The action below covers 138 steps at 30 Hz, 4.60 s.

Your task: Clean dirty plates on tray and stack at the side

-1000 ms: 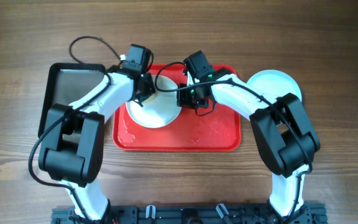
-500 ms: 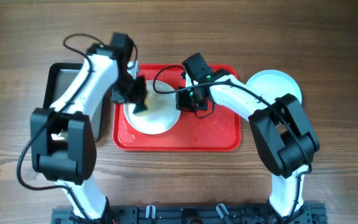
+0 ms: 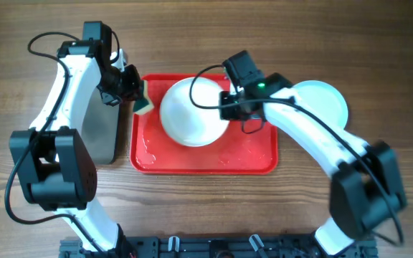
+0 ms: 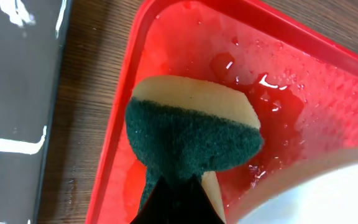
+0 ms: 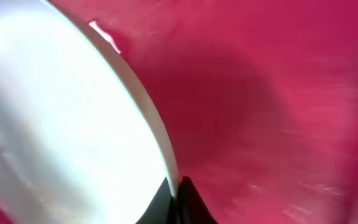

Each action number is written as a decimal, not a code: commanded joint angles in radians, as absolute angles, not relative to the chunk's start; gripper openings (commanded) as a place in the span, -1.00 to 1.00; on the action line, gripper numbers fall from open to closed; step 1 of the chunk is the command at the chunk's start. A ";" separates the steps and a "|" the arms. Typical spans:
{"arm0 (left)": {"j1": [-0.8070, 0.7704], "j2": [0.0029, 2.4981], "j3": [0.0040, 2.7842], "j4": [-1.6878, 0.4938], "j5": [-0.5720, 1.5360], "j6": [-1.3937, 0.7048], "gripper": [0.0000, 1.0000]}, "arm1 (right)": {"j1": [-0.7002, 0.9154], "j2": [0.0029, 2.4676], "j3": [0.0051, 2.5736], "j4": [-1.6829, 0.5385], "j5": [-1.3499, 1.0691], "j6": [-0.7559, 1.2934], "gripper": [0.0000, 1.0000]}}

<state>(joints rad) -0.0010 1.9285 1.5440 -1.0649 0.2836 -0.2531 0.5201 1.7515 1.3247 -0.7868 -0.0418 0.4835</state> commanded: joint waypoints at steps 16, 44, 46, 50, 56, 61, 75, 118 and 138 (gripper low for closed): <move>-0.005 1.917 1.555 -1.052 0.306 -0.271 -0.92 | 0.849 1.554 1.328 -0.895 1.205 0.392 -0.91; -0.005 1.918 1.555 -1.052 0.306 -0.271 -0.92 | 0.977 1.554 1.328 -0.869 1.062 0.485 -0.91; -0.005 1.918 1.555 -1.052 0.306 -0.271 -0.92 | 0.930 1.554 1.328 -0.870 0.876 0.529 -0.91; -0.005 1.918 1.555 -1.052 0.306 -0.270 -0.92 | 0.786 1.555 1.326 -0.865 0.493 0.573 -0.91; -0.005 1.918 1.555 -1.052 0.306 -0.270 -0.92 | 0.599 1.562 1.283 -0.827 0.217 0.565 -0.91; -0.005 1.918 1.555 -1.051 0.306 -0.270 -0.92 | 0.515 1.559 1.269 -0.794 0.127 0.498 -0.92; -0.005 1.918 1.555 -1.051 0.305 -0.270 -0.92 | -0.191 1.550 1.161 -0.881 -0.024 0.422 -0.91; 0.210 1.886 1.391 -0.960 -0.218 -0.034 1.00 | 0.062 1.483 1.230 -0.797 -0.197 0.236 0.49; 0.061 1.539 1.460 -1.018 -0.210 -0.086 1.00 | 0.062 1.238 1.594 -1.053 -0.212 0.211 0.66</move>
<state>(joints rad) 0.0616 1.5269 1.4544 -1.0172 -0.2092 -0.0681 0.0586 1.3613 1.5379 -1.0332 -0.2058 0.2287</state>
